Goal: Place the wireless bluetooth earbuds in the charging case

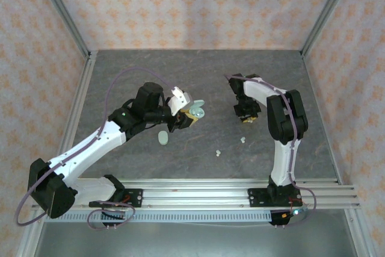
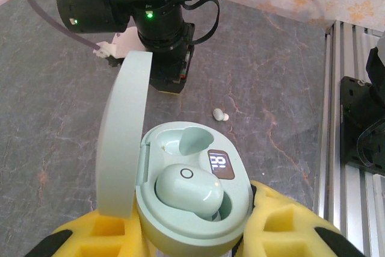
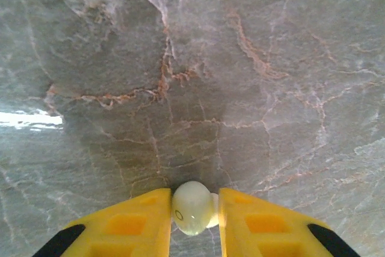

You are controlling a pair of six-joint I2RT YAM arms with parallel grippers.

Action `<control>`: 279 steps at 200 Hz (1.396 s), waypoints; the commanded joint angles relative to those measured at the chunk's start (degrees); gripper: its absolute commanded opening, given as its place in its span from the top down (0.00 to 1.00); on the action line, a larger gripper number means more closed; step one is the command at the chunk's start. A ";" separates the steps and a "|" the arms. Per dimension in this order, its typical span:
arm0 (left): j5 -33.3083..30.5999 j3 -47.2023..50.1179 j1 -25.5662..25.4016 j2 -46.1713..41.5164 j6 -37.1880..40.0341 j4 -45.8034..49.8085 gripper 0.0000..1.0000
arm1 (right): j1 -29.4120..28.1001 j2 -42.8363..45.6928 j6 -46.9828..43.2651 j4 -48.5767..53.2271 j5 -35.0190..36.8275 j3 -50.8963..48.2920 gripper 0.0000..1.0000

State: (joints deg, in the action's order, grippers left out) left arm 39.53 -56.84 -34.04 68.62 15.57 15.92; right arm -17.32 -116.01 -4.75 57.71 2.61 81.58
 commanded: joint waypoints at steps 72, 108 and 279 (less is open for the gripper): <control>-1.12 -1.65 -0.31 -0.77 1.10 0.35 0.88 | 0.01 0.69 1.60 1.44 -2.21 0.51 0.82; -0.64 -1.42 -0.31 -1.80 -0.27 -1.23 0.88 | 0.01 5.42 4.51 1.04 -8.62 -0.49 0.84; 3.87 -4.96 -0.34 -6.13 -6.56 -2.06 0.87 | 0.01 44.88 22.01 -2.98 -43.25 -1.71 0.90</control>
State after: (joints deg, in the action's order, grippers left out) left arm 40.82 -58.98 -34.04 63.75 10.94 15.66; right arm -17.10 -75.46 11.49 57.47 -32.88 78.08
